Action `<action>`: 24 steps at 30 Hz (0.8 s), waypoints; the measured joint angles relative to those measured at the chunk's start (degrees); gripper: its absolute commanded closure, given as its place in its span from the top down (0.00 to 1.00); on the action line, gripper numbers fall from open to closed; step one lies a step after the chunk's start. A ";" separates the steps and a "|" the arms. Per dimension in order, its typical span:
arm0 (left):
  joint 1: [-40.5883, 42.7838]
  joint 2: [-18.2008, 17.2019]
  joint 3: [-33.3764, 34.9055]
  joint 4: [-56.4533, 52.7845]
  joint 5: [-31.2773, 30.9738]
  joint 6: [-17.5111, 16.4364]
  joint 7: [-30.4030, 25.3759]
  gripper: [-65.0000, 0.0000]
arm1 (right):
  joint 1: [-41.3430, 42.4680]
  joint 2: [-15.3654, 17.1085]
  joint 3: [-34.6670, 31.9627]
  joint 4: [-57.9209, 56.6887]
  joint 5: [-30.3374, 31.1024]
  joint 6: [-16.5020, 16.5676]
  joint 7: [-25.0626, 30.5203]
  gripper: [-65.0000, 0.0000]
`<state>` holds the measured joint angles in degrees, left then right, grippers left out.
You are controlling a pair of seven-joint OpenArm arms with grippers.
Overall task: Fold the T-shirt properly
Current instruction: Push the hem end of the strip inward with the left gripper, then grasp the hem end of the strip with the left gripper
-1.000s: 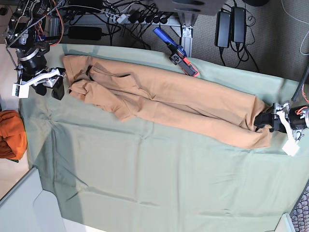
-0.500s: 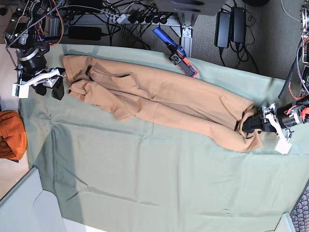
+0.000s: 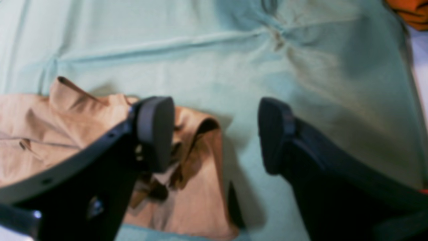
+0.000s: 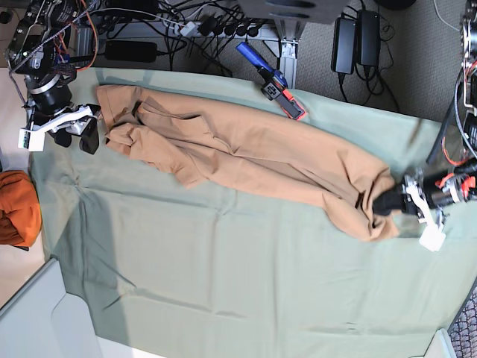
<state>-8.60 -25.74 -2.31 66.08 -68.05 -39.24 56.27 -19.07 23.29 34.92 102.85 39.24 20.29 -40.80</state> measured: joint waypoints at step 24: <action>-8.61 -7.61 -0.33 0.11 10.21 0.00 -7.93 0.00 | 0.00 -0.52 0.00 0.00 0.02 0.00 0.00 0.61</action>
<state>-17.21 -33.34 -2.63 66.19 -57.84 -39.24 48.34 -19.07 22.76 34.92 102.85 39.27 20.29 -40.80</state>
